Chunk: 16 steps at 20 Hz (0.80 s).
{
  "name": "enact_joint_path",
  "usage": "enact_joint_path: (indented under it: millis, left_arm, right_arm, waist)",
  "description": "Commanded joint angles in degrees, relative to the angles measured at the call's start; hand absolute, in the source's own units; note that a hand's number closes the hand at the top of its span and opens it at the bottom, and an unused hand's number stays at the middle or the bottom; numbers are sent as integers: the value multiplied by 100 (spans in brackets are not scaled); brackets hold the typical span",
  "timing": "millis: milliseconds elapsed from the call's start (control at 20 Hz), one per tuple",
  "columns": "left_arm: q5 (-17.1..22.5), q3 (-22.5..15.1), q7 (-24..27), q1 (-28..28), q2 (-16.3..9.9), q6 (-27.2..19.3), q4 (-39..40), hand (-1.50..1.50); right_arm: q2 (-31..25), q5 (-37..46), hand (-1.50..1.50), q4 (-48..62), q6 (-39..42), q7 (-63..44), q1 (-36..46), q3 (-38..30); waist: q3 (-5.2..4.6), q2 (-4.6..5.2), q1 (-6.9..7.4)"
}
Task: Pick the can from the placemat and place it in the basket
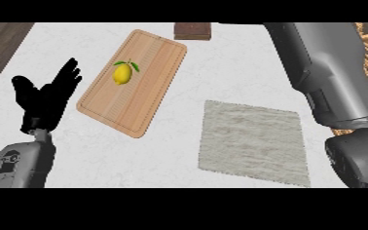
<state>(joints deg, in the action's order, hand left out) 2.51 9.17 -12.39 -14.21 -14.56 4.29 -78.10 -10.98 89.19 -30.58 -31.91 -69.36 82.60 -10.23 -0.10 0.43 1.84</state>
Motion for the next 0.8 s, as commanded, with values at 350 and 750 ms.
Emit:
enact_joint_path:
  millis: [350, 750]
  left_arm:
    - [87, 110, 56, 397, -77, 84, -292, 0]
    - [136, 163, -238, 213, -115, 77, -247, 0]
  right_arm:
    - [-632, 609, 150, 74, 257, -1080, -345, -455]
    - [-681, 389, 150, -844, 336, -398, -1428, -736]
  waist:
    - [8, -53, -86]
    - [11, -79, -233]
